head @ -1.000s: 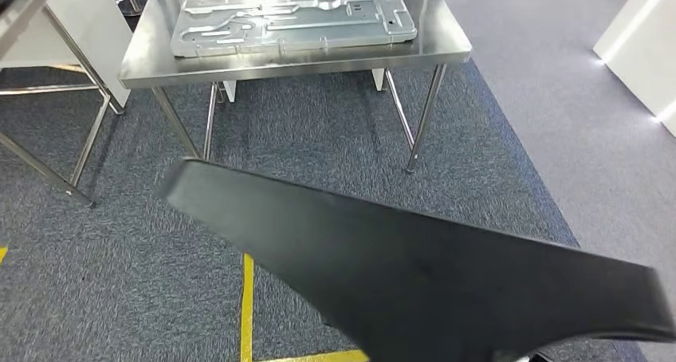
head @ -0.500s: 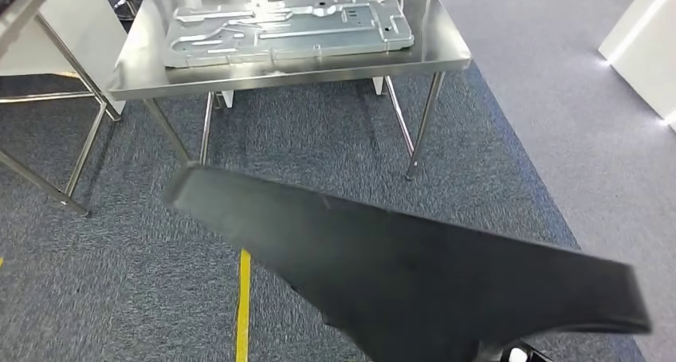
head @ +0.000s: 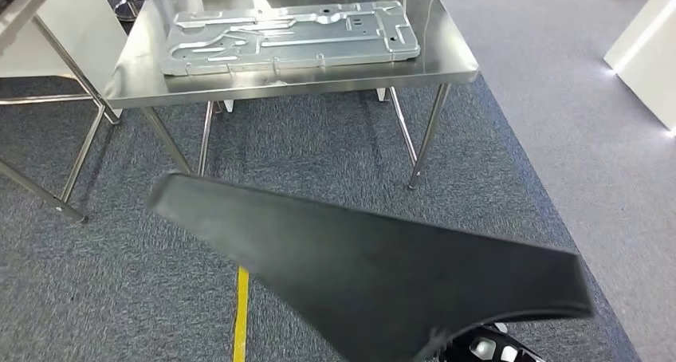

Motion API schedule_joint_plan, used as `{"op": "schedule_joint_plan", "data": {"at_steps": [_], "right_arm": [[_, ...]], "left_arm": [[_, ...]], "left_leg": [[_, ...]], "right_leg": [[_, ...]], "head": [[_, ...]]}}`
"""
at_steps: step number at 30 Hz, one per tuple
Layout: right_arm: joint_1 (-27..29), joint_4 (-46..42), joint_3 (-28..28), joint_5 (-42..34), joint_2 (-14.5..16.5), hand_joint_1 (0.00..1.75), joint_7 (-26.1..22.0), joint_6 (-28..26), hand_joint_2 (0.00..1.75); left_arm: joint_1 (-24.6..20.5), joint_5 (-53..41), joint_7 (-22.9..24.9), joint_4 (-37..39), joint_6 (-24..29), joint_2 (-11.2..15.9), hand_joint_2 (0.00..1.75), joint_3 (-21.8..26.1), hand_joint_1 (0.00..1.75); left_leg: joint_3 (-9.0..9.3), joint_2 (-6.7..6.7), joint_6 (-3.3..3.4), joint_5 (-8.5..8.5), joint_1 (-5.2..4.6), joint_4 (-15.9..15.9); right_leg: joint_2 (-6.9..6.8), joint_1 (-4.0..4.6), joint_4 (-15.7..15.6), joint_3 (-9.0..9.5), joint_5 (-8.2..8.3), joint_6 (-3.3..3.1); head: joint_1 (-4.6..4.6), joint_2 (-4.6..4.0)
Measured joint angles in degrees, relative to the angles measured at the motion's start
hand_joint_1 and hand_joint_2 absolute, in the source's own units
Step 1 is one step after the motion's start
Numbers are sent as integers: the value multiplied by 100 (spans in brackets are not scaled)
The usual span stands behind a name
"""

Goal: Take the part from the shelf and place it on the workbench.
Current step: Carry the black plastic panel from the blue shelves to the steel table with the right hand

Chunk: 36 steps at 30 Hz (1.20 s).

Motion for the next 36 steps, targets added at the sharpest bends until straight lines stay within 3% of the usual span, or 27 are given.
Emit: {"op": "schedule_joint_plan", "data": {"at_steps": [2, 4, 5, 6, 7, 9, 10, 12, 15, 17, 19, 21, 22, 23, 24, 26, 28, 31, 33, 35, 36], "right_arm": [[-18, 1, 1, -1, 3, 168, -24, 37, 175], [-16, 8, 2, 0, 5, 168, -48, 73, 175], [-5, 14, 3, 1, 5, 168, -54, 82, 175], [5, 21, 4, 1, 5, 168, -56, 87, 175], [10, 25, 5, 1, 5, 168, -58, 89, 175], [13, 29, 5, 2, 5, 168, -64, 89, 175], [11, 32, 5, 3, 5, 168, -68, 90, 175], [13, 39, 2, 5, 5, 168, -74, 90, 175], [15, 44, -1, 8, 9, 168, -76, 86, 175], [15, 44, -1, 8, 16, 168, -78, 81, 175], [27, 44, -1, 12, 20, 168, -78, 79, 175], [49, 45, -1, 14, 20, 168, -77, 83, 175], [56, 45, -1, 14, 20, 168, -77, 84, 175], [60, 45, -1, 14, 20, 168, -77, 85, 175], [62, 45, -1, 14, 20, 168, -77, 86, 175], [66, 46, -1, 16, 19, 168, -77, 85, 175], [75, 47, -2, 18, 19, 168, -77, 84, 175], [81, 39, -6, 20, 18, 168, -79, 81, 175], [85, 32, -8, 19, 18, 168, -82, 80, 175], [114, 28, -9, 22, 17, 168, -84, 79, 175], [134, 28, -9, 25, 16, 168, -84, 79, 175]], "left_arm": [[-22, 4, -3, 0, 1, -5, 175, 1, 0], [-34, 9, -2, 0, 10, -10, 175, 1, 0], [-29, 11, 2, 0, 19, -14, 175, 1, 0], [-22, 13, 6, 0, 28, -20, 175, 2, 0], [-15, 14, 9, 0, 37, -28, 175, 2, 0], [-9, 16, 11, 0, 45, -42, 175, 4, 0], [-12, 17, 9, 0, 46, -46, 175, 5, 0], [-18, 17, 2, 0, 48, -47, 175, 7, 0], [-18, 15, -8, 0, 48, -49, 175, 7, 0], [-32, 12, -11, 0, 46, -53, 175, 7, 0], [-33, 12, -13, 0, 45, -56, 175, 7, 0], [-14, 13, -9, 0, 45, -56, 175, 7, 0], [-5, 13, -7, 0, 45, -57, 175, 7, 0], [-1, 13, -5, 0, 44, -58, 175, 7, 0], [1, 13, -4, 0, 44, -60, 175, 7, 0], [2, 13, -4, 0, 44, -58, 175, 8, 0], [9, 12, -4, 0, 44, -58, 175, 10, 0], [4, 11, -6, 0, 42, -62, 175, 11, 0], [-11, 11, -7, 0, 38, -64, 175, 11, 0], [-10, 11, -9, 0, 30, -66, 175, 11, 0], [-3, 11, -11, 0, 24, -69, 175, 11, 0]], "left_leg": [[124, -10, 34, -14, 31, -56], [172, -24, 50, -63, 34, -64], [197, -33, 46, -95, 36, -61], [232, -39, 37, -131, 39, -60], [282, -46, 21, -171, 45, -58], [403, -54, -25, -264, 60, -59], [453, -60, -55, -305, 64, -59], [504, -61, -135, -364, 63, -56], [534, -45, -238, -397, 64, 75], [298, -35, -265, -536, 76, 528], [-157, -31, -289, -826, 80, 1244], [-504, -31, -301, -978, 80, 1600], [-548, -31, -288, -881, 78, 1499], [-501, -30, -263, -657, 74, 1216], [-404, -27, -221, -357, 63, 829], [-255, -20, -148, -53, 19, 283], [-197, -21, -84, -39, -19, 145], [-12, -34, 6, 8, 9, 41], [78, -35, 46, -27, 22, 12], [125, -38, 60, -89, 23, 11], [160, -41, 55, -127, 25, 12]], "right_leg": [[19, -17, 441, -235, -159, 54], [30, -50, 1105, -706, -423, 98], [30, -71, 1320, -908, -489, 116], [29, -89, 1361, -1023, -447, 133], [28, -103, 1197, -1029, -276, 146], [27, -118, 484, -822, 252, 158], [23, -106, 178, -725, 373, 144], [21, -76, -73, -645, 425, 71], [32, -80, -111, -554, 450, -73], [29, -85, -133, -465, 415, -144], [28, -70, -138, -417, 355, -181], [40, -50, -137, -350, 283, -192], [46, -40, -137, -298, 242, -191], [49, -28, -137, -237, 199, -188], [49, -19, -140, -181, 152, -183], [51, -2, -139, -92, 69, -140], [59, -1, -112, -37, 33, -68], [61, -14, 114, -37, -26, 29], [60, -38, 619, -311, -246, 76], [59, -65, 1253, -774, -500, 123], [58, -79, 1408, -943, -522, 147]], "head": [[29, 0], [54, 0], [55, 0], [54, 0], [55, 0], [57, 0], [60, 0], [58, 0], [48, 0], [30, 0], [10, 0], [8, 0], [9, 0], [8, 0], [9, 0], [15, 0], [17, 0], [18, -1], [27, -1], [28, 0], [27, 0]]}}
